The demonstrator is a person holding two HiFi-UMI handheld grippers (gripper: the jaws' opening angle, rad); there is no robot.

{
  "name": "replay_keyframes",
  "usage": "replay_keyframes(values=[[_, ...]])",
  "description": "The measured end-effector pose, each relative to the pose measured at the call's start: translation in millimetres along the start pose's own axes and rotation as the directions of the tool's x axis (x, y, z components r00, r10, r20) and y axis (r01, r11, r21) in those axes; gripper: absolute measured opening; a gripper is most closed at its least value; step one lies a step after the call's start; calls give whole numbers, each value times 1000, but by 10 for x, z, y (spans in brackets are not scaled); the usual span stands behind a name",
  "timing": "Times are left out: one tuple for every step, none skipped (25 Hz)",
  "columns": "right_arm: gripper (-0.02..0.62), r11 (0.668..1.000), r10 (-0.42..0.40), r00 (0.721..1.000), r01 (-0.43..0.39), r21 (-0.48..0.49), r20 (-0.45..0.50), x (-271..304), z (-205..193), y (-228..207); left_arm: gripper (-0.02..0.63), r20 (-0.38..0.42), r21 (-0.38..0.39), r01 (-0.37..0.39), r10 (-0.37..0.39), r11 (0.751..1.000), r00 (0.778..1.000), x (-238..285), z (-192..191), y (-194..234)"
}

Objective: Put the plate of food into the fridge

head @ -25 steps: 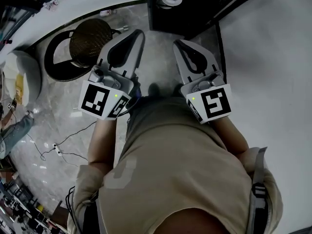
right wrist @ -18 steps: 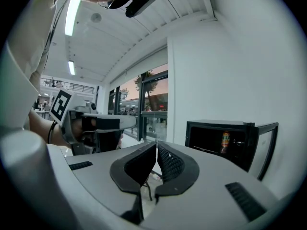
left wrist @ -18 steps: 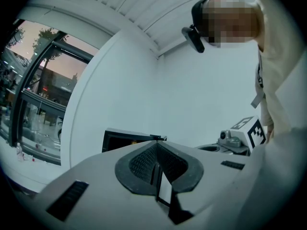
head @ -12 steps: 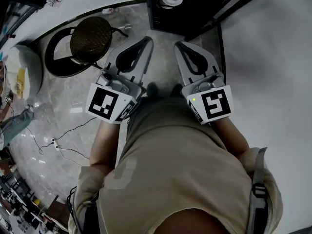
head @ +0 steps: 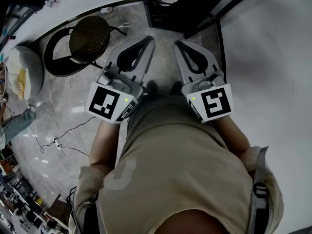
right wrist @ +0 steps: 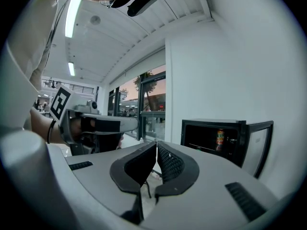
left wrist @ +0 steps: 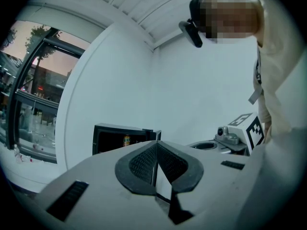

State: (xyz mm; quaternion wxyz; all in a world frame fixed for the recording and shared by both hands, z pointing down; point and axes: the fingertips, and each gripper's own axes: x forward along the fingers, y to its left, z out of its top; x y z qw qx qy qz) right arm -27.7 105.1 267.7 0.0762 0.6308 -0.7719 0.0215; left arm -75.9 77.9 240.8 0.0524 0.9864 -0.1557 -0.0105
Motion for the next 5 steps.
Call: replay_keyframes(values=[[26,1000,1,1000,-1,0,0,-6,-4,-7,12,-1,1,-2,2,1000,1000,4,-4,-5],[26,1000,3,1000,-3,1,-2,-14,-10,-8,12,-3,0,-3,3,1000,1000,5,-12,-13],[26,1000,4,1000,-4,3,-6,-23,-18,-4,12,-7,-1,-3,3,1000,1000,4,-21,-23],[26,1000,4,1000,-4,6,-12,-32,-25,2,12,-11,-2,-3,3,1000,1000,3,-30,-34],[26,1000,5,1000,-5,10,-18,-42,-33,10,12,-16,-3,-3,3,1000,1000,1,-40,-46]])
